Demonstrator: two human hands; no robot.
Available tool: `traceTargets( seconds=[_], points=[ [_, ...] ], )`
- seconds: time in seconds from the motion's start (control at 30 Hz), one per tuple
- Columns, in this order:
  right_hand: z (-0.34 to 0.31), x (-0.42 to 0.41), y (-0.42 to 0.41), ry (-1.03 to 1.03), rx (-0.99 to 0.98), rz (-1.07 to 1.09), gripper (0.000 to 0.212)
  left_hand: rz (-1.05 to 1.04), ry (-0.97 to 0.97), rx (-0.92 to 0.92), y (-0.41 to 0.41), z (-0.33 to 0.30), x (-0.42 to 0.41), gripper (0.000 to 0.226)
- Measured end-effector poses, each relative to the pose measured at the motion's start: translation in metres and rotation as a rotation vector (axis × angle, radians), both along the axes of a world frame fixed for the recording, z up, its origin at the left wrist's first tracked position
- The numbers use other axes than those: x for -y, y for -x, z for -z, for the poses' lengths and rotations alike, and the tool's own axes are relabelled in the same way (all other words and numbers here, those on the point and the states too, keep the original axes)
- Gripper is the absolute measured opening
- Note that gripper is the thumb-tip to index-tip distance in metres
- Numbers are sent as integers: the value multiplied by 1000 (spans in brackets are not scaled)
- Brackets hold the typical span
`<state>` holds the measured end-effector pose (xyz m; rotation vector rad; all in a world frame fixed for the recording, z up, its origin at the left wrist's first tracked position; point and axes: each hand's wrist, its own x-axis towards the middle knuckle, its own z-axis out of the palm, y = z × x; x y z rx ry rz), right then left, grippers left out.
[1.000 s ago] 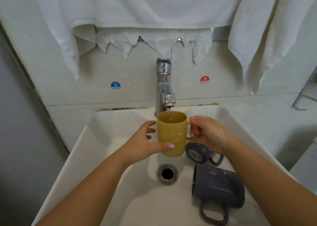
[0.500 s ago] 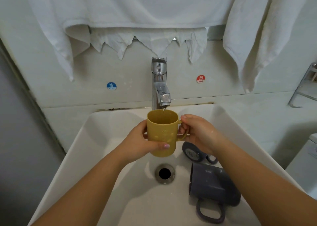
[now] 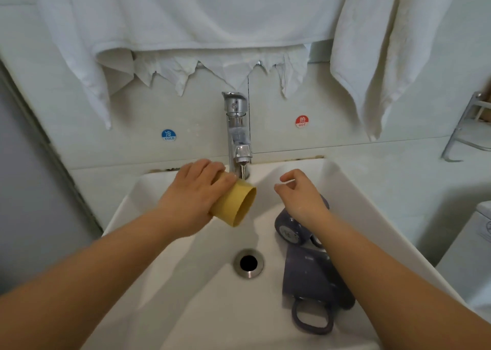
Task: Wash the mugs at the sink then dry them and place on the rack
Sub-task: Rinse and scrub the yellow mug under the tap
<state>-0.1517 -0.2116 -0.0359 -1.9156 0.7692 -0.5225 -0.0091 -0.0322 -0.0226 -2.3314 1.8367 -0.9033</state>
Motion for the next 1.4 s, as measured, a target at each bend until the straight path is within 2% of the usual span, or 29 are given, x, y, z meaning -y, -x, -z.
traceTargets(
  seconds=[0.17, 0.27, 0.47, 0.6, 0.63, 0.7, 0.77, 0.83, 0.9, 0.97, 1.07, 1.13, 1.27, 1.33, 1.4],
  points=[
    [5, -1, 1, 32, -5, -27, 17, 148, -58, 378, -10, -6, -8, 81],
    [7, -1, 1, 52, -14, -27, 17, 203, -82, 522, -16, -8, -14, 74],
    [7, -3, 0, 62, 20, -48, 15, 170, -76, 599, -24, -6, -35, 60],
    [-3, -16, -12, 20, 42, -116, 7, 113, -65, 562, -21, -1, -50, 77],
    [-7, -21, -17, -53, 49, -135, 8, 70, -61, 519, -20, -1, -53, 85],
    [-17, -28, -27, -357, 78, -167, 10, -66, -13, 350, -15, -2, -57, 97],
    [-25, -34, -38, -650, 119, -196, 11, -185, 69, 148, -9, 1, -59, 96],
    [-27, -39, -49, -816, 138, -178, 16, -293, 132, -69, 0, 4, -60, 95],
    [-27, -42, -59, -878, 136, -140, 26, -394, 170, -255, 7, 4, -62, 93],
    [-27, -43, -62, -791, 95, -126, 33, -444, 186, -351, 10, 4, -63, 91],
    [-27, -39, -57, -512, -37, -62, 37, -497, 258, -563, 9, 5, -64, 93],
    [-28, -29, -52, -336, -85, -39, 35, -502, 339, -815, 7, 7, -62, 89],
    [-35, -12, -38, 102, -175, -147, 14, -482, 460, -1456, 17, 2, -50, 75],
    [-43, -11, -32, 181, -185, -169, 33, -606, 390, -1701, 23, -6, -42, 74],
    [-55, -11, -29, 259, -178, -144, 42, -752, 261, -1750, 26, -14, -37, 75]
  ],
)
